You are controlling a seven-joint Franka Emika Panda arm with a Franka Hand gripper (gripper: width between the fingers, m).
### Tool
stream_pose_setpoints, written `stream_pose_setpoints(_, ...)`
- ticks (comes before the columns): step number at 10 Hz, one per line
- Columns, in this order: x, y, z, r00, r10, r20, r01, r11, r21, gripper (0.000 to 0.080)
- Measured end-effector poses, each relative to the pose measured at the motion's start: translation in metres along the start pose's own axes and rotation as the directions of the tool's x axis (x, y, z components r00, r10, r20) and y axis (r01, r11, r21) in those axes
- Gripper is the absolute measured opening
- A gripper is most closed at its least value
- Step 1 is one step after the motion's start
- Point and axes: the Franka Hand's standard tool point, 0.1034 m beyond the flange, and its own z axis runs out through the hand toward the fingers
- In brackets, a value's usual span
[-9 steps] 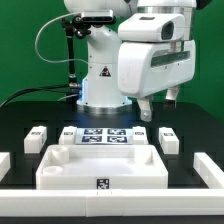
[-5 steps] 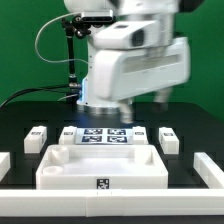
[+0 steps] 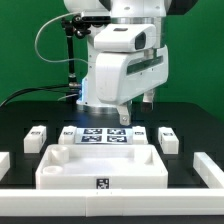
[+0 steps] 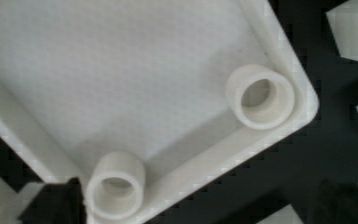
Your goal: Assemble desk
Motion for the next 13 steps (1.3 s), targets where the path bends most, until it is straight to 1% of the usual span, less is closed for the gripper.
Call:
stream_pose_setpoints(5,0.000,0.000,0.000,1.000,0.000,0.000,0.000,1.000,0.000,0.0649)
stream_pose_setpoints(6,-0.008,0.004,0.003,0.965,-0.262,0.005,0.262,0.965,0.001,0.0649)
stream_pose_setpoints(7,-0.011,0.007,0.003,0.979,-0.205,0.006,0.205,0.979,0.000,0.0649)
stream_pose_setpoints(8,-0.011,0.008,0.003,0.968,-0.250,0.008,0.250,0.968,0.000,0.0649)
stream_pose_setpoints(9,-0.014,0.011,0.002,0.959,-0.285,0.009,0.285,0.959,0.001,0.0649)
stream_pose_setpoints(10,-0.021,0.015,0.002,0.925,-0.379,0.009,0.379,0.925,0.001,0.0649)
stream_pose_setpoints(11,-0.032,0.019,0.002,0.865,-0.502,0.009,0.502,0.865,0.004,0.0649)
stream_pose_setpoints(12,-0.046,0.020,0.007,0.822,-0.569,0.008,0.569,0.822,0.005,0.0649)
stream_pose_setpoints(13,-0.058,0.021,0.014,0.804,-0.594,0.007,0.594,0.804,0.014,0.0649)
